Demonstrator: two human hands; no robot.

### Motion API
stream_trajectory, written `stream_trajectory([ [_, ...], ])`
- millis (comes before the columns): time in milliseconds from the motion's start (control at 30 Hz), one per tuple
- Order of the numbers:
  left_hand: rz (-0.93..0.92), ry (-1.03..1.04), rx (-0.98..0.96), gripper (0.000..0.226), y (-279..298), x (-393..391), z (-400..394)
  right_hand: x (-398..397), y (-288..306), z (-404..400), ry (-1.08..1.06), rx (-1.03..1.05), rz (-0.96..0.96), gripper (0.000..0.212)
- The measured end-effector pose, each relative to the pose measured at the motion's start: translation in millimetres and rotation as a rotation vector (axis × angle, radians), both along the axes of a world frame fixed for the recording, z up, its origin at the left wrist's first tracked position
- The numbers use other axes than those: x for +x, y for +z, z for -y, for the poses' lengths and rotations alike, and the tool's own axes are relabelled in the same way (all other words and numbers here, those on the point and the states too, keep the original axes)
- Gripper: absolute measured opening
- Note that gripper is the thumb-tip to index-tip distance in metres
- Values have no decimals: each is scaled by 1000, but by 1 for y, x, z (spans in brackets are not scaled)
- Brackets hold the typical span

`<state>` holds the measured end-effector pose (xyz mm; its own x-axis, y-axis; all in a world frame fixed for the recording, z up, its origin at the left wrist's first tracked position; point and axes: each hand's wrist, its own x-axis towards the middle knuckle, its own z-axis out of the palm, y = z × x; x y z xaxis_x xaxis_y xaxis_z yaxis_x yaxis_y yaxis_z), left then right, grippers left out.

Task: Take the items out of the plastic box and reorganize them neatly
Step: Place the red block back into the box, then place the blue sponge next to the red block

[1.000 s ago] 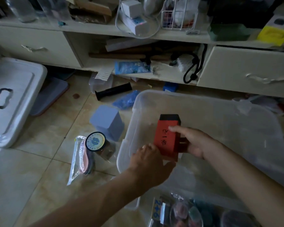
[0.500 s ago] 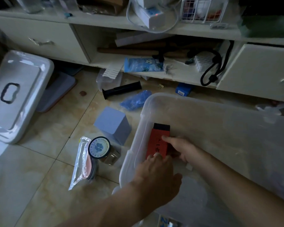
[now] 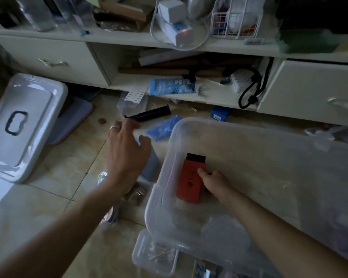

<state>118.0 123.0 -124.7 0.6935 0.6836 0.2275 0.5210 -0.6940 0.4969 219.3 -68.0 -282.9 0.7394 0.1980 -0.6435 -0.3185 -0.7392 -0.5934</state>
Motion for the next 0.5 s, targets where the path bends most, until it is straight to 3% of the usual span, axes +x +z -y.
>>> stream_trajectory([
  [100, -420, 40, -93, 87, -33, 0, -39, -3, 19, 8, 29, -66, 79, 52],
  [167, -556, 13, -182, 108, -56, -3, -49, -6, 31, 14, 32, -80, 131, 34],
  [267, -505, -14, -252, 115, -77, -5, -48, -11, 46, 18, 35, -42, 180, 19],
  [400, -302, 54, -267, 102, -76, -5, -45, -14, 69, 15, 34, 28, 217, 14],
  [500, -139, 111, -203, 97, -45, -6, -34, -20, 93, 11, 68, 117, 407, 14],
])
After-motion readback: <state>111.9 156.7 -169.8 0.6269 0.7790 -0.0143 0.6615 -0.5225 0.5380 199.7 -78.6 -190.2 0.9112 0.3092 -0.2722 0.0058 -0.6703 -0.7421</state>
